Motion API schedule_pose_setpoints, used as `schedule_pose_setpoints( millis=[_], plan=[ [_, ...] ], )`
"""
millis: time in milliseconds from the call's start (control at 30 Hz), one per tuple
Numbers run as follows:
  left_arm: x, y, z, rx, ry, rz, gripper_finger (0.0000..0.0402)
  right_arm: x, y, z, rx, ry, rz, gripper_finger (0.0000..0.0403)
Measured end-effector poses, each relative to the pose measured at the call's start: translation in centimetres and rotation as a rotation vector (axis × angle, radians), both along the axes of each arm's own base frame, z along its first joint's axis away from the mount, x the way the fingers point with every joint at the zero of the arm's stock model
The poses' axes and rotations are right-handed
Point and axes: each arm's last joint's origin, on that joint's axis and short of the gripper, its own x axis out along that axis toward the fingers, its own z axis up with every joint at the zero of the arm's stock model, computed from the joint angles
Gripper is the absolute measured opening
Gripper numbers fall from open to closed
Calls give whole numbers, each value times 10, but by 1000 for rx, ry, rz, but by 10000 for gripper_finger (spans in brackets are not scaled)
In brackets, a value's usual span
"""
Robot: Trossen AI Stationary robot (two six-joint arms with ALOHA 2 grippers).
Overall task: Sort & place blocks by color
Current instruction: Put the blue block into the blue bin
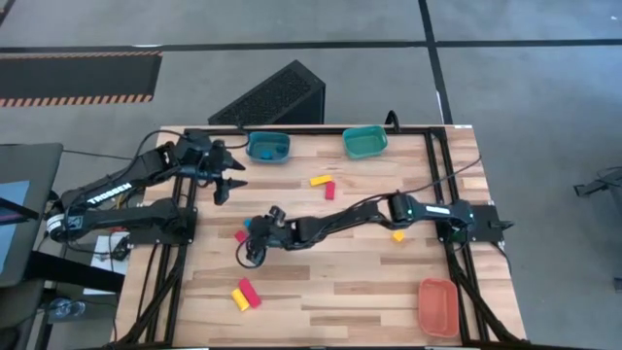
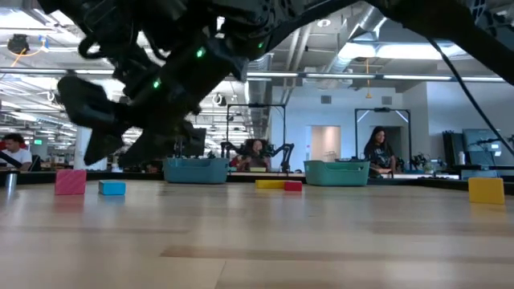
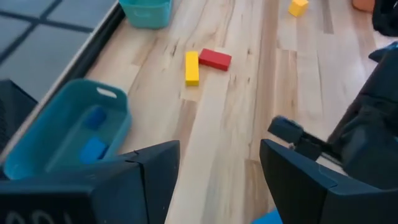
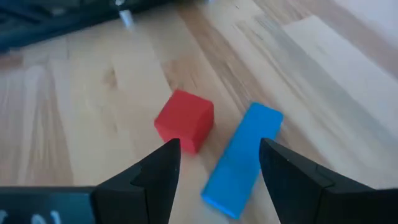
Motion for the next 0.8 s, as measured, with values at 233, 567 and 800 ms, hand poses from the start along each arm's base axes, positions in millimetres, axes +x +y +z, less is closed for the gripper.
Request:
schedule_pose_setpoints(
  millis=[233, 567, 800],
  plan=[
    [1, 1, 1, 41, -6, -22, 213, -5, -3, -10, 74, 55, -115, 240],
    [2, 3, 1, 64, -1, 11, 213, -15, -4, -17, 80, 211, -89, 213],
    [7, 6, -3, 41, 28, 16, 213, -15, -11, -18, 74, 230, -89, 136]
  ],
)
